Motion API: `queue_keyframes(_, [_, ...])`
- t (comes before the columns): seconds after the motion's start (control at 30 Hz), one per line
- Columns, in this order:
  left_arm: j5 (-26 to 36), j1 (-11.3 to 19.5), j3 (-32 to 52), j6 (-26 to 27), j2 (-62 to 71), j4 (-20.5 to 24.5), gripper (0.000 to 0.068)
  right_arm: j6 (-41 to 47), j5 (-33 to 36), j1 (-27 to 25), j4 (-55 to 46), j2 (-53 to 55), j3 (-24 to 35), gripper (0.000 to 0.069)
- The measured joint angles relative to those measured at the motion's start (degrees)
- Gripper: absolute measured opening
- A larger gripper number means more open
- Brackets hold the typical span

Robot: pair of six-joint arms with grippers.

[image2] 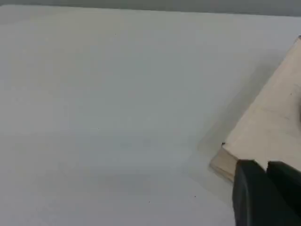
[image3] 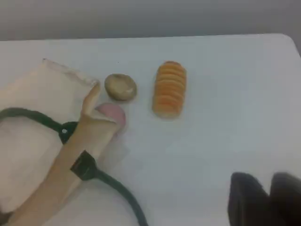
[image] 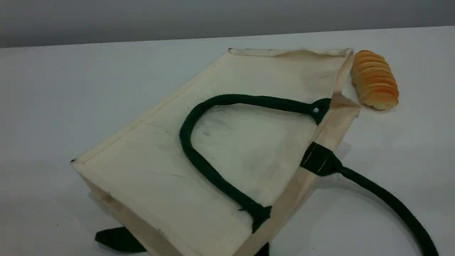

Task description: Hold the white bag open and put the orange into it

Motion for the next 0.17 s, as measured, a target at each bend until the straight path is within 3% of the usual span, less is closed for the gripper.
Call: queue_keyframes(0.17, [0.0,0.0,0.0,0.0,0.0,0.0,0.0082,0.0,0.0,0.0,0.0,0.0,0.0,0.0126])
